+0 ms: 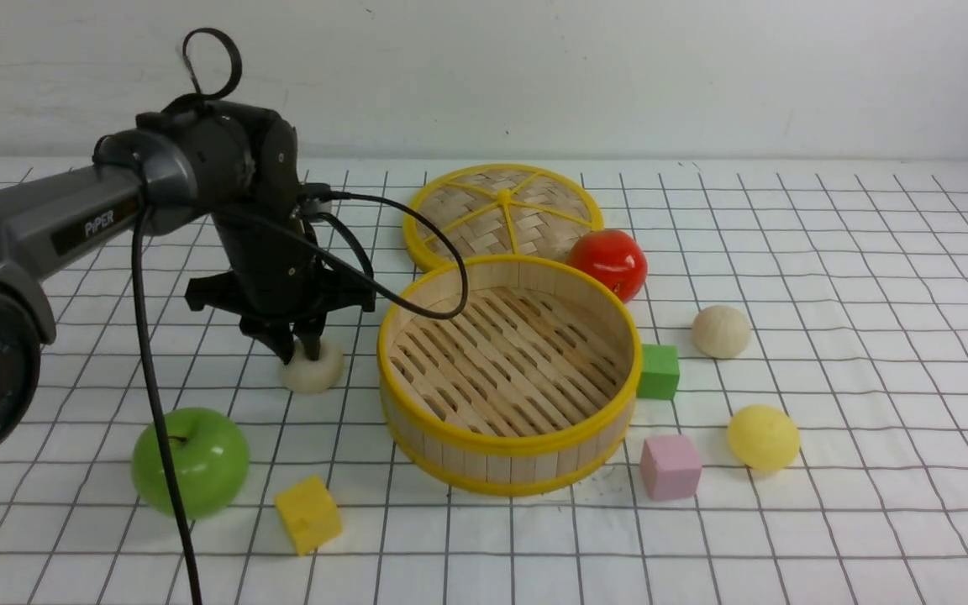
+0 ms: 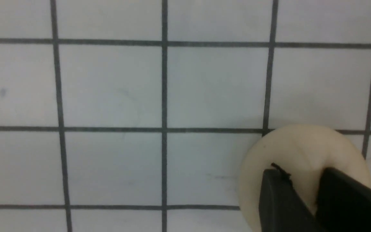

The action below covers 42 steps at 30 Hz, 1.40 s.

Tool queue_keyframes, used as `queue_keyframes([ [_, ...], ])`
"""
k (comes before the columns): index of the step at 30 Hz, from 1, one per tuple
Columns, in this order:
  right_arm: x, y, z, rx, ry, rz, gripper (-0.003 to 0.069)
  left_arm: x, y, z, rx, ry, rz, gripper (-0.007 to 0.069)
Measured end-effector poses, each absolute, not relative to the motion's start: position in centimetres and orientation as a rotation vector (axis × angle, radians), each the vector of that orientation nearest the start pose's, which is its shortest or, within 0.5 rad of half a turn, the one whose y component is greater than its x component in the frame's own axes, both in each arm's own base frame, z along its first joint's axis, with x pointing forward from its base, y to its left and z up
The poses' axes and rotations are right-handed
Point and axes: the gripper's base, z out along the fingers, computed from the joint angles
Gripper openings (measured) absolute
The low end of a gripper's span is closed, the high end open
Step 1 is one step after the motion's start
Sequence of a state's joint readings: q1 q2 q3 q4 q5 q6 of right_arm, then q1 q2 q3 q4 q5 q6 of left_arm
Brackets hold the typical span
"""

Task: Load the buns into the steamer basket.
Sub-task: Use the left arm to grab a steamed stuffed bun, then use the left arm to put the steamed stuffed bun into the steamer

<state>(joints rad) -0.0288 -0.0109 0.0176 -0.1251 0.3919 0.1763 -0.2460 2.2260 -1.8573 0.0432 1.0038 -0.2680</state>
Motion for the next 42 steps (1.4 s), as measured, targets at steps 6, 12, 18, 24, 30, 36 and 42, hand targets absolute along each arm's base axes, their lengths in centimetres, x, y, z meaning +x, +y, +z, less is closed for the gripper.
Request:
queue_keyframes([
  [6, 5.2, -0.6, 17.3, 0.117, 1.875, -0.023, 0.0241, 46.2, -11.3, 19.6, 0.013, 2.87, -0.045, -0.001],
  [12, 5.2, -0.6, 17.3, 0.117, 1.875, -0.023, 0.0241, 46.5, -11.5, 22.5, 0.021, 2.88, -0.076, -0.0011],
  [18, 5.2, -0.6, 17.3, 0.117, 1.875, -0.023, 0.0241, 45.7, -12.9, 27.6, 0.013, 2.794, -0.351, -0.0011],
  [24, 5.2, -0.6, 17.3, 0.117, 1.875, -0.023, 0.0241, 44.8, -14.7, 29.7, 0.08, 2.74, -0.658, -0.0011],
  [30, 5.2, -0.6, 17.3, 0.117, 1.875, -0.023, 0.0241, 46.4, -15.5, 25.4, 0.043, 2.797, -0.727, -0.0004],
  [36, 5.2, -0.6, 17.3, 0.117, 1.875, -0.023, 0.0241, 47.6, -16.0, 21.8, -0.007, 2.826, -0.75, 0.0031],
  [42, 5.2, -0.6, 17.3, 0.117, 1.875, -0.023, 0.0241, 47.7, -16.0, 21.9, -0.014, 2.813, -0.754, 0.017],
])
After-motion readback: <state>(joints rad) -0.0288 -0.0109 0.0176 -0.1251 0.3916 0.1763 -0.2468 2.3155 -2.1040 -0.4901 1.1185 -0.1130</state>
